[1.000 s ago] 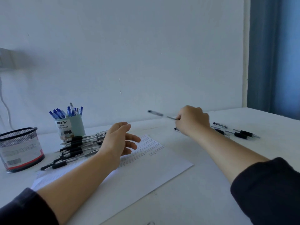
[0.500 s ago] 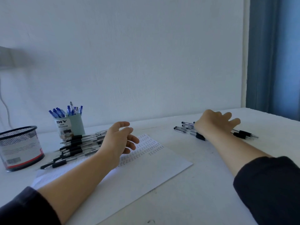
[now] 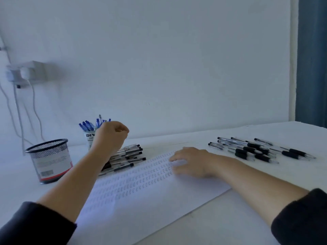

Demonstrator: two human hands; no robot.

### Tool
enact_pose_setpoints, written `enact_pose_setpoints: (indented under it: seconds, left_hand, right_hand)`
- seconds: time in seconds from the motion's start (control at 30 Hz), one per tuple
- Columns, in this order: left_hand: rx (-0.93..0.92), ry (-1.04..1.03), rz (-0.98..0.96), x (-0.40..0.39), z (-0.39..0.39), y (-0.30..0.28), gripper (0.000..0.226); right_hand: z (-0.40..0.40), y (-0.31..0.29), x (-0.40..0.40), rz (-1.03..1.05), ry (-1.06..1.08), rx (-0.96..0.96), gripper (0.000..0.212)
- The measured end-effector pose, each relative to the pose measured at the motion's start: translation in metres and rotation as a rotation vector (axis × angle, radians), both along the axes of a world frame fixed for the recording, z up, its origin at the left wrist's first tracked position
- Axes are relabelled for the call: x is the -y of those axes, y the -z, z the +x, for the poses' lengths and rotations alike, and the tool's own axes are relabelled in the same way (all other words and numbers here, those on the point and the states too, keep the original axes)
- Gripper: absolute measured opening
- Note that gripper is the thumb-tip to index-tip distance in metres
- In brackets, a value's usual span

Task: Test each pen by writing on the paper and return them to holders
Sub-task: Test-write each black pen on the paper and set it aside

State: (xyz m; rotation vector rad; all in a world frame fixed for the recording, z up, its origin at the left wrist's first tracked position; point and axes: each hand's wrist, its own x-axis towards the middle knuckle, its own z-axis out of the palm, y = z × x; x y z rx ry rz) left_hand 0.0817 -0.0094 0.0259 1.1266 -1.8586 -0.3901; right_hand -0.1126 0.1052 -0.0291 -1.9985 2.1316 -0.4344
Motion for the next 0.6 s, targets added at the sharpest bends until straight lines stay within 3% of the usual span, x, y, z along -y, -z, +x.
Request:
enact_pose_setpoints:
  seconds: [0.13,0.2,0.33,0.53,0.6]
  left_hand:
    - [0.574,0.028,0.101,0.018,0.019,0.005,0.024]
    - [0.767,0.043,0.147,0.022,0.022,0.009,0.02]
    - [0.909,0.045,0.16,0.02,0.024,0.008,0.005]
    - [1.064,-0.07,0.109,0.017,0.02,0.013,0.029]
    - [1.089,-0.077,0.079,0.018,0.018,0.015,0.028]
  right_hand:
    - [-0.001,-0.001,0.002,0.051,-0.025,0.083,0.049]
    - [-0.002,-0.003,0.001,0.053,-0.029,0.136,0.049]
    - [-0.004,-0.006,-0.002,0.053,0.005,0.133,0.047]
    - [-0.004,-0.007,-0.005,0.07,0.033,0.185,0.043]
    - [-0.004,-0.007,-0.004,0.073,0.045,0.184,0.042]
